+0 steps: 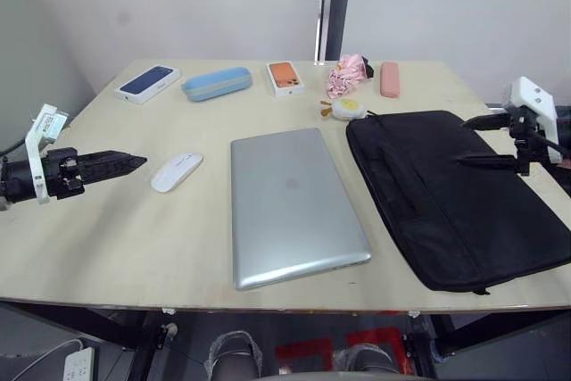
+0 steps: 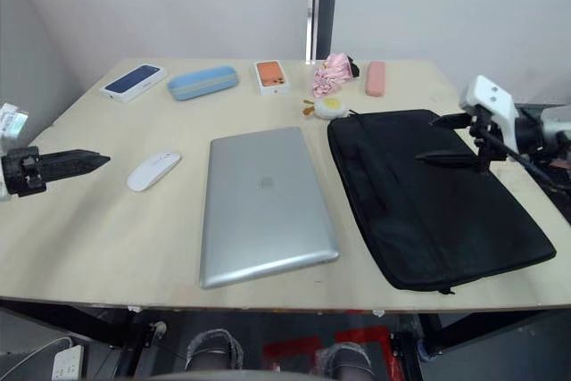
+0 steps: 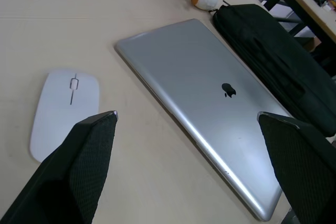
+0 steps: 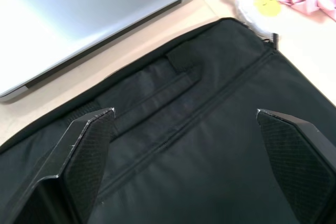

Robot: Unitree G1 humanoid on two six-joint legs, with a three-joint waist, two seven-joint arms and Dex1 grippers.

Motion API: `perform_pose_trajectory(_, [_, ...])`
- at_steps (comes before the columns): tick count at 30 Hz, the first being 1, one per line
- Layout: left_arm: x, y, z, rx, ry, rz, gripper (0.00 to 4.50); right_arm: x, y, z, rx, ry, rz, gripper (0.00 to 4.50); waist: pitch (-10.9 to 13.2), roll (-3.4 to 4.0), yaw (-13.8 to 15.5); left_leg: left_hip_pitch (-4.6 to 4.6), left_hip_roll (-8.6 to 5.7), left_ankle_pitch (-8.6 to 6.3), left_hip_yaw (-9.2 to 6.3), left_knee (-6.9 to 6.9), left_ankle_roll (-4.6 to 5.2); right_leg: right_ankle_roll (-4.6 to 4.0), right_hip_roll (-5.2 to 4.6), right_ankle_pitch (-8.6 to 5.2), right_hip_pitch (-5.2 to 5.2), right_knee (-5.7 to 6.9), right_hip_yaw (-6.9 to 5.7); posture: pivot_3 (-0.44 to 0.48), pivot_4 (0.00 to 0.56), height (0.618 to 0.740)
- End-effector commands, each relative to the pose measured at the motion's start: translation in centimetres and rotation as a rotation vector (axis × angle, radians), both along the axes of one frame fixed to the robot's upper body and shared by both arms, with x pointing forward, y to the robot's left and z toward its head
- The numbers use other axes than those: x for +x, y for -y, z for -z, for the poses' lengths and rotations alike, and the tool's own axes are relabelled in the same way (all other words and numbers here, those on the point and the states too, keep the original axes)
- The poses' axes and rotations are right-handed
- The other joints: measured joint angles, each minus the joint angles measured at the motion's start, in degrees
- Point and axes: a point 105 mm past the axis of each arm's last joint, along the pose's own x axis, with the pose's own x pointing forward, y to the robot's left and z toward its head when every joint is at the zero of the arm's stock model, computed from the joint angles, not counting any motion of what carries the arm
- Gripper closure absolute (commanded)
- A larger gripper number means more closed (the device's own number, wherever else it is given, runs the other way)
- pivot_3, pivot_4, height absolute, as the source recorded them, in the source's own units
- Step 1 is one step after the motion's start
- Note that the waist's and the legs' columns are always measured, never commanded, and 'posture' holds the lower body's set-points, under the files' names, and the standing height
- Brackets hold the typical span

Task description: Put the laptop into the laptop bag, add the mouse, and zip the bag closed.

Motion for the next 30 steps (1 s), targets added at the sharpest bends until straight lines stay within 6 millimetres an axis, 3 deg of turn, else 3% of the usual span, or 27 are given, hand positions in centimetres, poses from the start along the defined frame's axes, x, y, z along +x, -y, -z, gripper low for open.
perform_pose_trajectory(1, [-0.1, 1.6, 0.3, -0.023, 0.003, 0.029, 0.0, -0.2, -1.8, -0.6, 0.024, 0.045, -0.052, 1.06, 0.0, 0.0, 0.0, 0.0, -0.01, 0.0, 0.01, 0.0, 0.0, 0.0, 0.0, 0.0, 0.0, 0.0, 0.01, 0.0, 0.15, 0.74])
perform_pose_trajectory(10, [0.1, 5.4, 2.9, -0.089, -0.137, 0.07, 0.0, 0.3, -6.9, 1.6, 0.026, 0.077, -0.143, 4.29, 0.0, 0.0, -0.1, -0.03, -0.01, 0.02, -0.03, 0.04, 0.02, 0.0, 0.0, 0.0, -0.01, 0.03, -0.01, 0.0, 0.15, 0.74])
perform_pose_trajectory(14, [0.1, 7.2, 5.2, -0.1, -0.229, 0.084, 0.0, 0.4, -8.9, 3.2, -0.017, 0.098, -0.181, 4.4, 0.0, 0.0, -0.1, -0.02, -0.02, 0.02, -0.05, 0.05, 0.01, 0.0, 0.0, 0.0, 0.02, 0.02, -0.01, 0.0, 0.15, 0.74])
perform_pose_trajectory(22, [0.5, 8.4, 8.2, -0.155, -0.434, 0.059, 0.0, 1.3, -11.6, 6.0, -0.089, 0.15, -0.242, 4.4, 0.0, 0.0, -0.2, -0.01, -0.02, 0.01, -0.1, 0.06, -0.02, 0.0, 0.0, 0.0, 0.06, 0.03, -0.04, 0.0, 0.15, 0.74])
perform_pose_trajectory(30, [1.0, 9.2, 9.3, -0.222, -0.534, 0.073, 0.0, 2.2, -13.2, 8.5, -0.096, 0.139, -0.239, 4.4, 0.0, 0.01, -0.3, -0.03, -0.04, 0.01, -0.11, 0.06, -0.02, 0.01, 0.0, 0.01, 0.06, 0.0, -0.06, 0.0, 0.15, 0.74])
